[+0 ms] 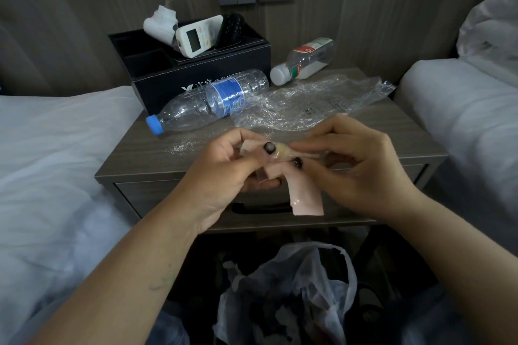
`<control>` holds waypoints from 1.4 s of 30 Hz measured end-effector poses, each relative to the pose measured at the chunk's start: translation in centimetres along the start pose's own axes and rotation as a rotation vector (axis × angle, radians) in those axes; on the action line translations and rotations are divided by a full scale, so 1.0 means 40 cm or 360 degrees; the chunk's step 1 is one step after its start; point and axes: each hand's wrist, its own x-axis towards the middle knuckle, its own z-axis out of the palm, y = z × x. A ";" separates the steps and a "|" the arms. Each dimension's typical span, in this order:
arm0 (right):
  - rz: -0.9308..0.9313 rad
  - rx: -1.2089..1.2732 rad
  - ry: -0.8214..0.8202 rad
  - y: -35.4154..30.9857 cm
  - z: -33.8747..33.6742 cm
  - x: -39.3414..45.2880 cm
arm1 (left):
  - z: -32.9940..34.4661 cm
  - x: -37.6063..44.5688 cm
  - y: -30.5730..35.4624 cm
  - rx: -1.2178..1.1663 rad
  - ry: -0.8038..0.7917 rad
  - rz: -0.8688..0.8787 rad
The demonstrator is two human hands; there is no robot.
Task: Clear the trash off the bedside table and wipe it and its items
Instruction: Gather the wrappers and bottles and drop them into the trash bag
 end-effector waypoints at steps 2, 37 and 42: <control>0.0399 0.0369 -0.0056 -0.007 -0.005 0.002 | -0.001 -0.001 -0.001 0.0182 0.0023 0.0183; 0.0930 0.0893 -0.0061 -0.017 -0.012 0.002 | -0.014 0.000 -0.009 0.0571 -0.0181 0.0042; 0.0769 0.0649 -0.0565 -0.021 -0.017 -0.018 | -0.044 -0.012 -0.018 0.0776 -0.0669 -0.0401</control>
